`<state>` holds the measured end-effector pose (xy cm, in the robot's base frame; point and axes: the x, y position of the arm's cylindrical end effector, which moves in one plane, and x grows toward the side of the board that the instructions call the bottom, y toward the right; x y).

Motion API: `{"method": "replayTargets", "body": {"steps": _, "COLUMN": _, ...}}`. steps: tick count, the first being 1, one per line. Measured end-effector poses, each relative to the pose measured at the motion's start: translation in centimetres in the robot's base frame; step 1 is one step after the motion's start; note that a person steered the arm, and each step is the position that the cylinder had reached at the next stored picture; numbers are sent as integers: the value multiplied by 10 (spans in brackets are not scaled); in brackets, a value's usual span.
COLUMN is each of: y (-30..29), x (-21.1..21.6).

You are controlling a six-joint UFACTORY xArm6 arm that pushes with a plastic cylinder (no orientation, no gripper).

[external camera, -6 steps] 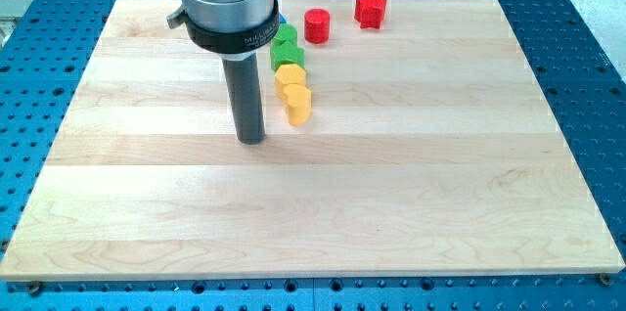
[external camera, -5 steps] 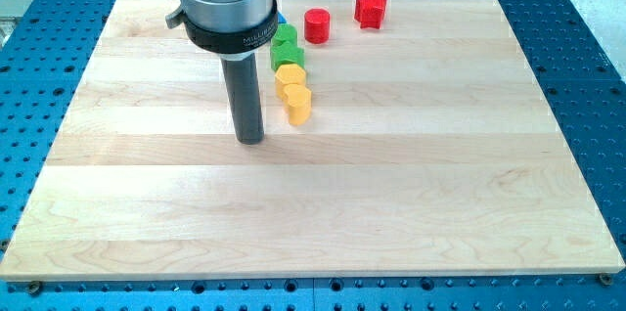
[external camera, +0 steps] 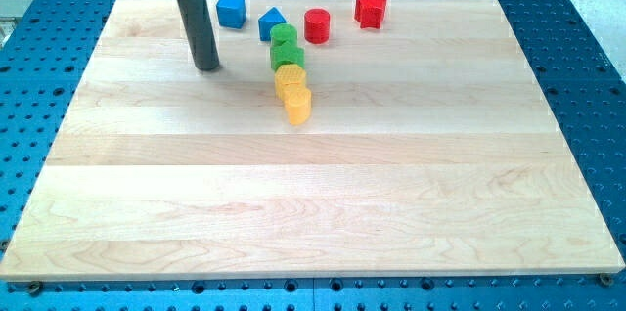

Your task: Move the arm left side of the blue cube

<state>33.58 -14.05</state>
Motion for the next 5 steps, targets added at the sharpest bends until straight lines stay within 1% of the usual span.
{"method": "replayTargets", "body": {"steps": 1, "y": -42, "x": -37}}
{"method": "replayTargets", "body": {"steps": 2, "y": -46, "x": -87}}
{"method": "replayTargets", "body": {"steps": 3, "y": -47, "x": -97}}
{"method": "replayTargets", "body": {"steps": 5, "y": -46, "x": -99}}
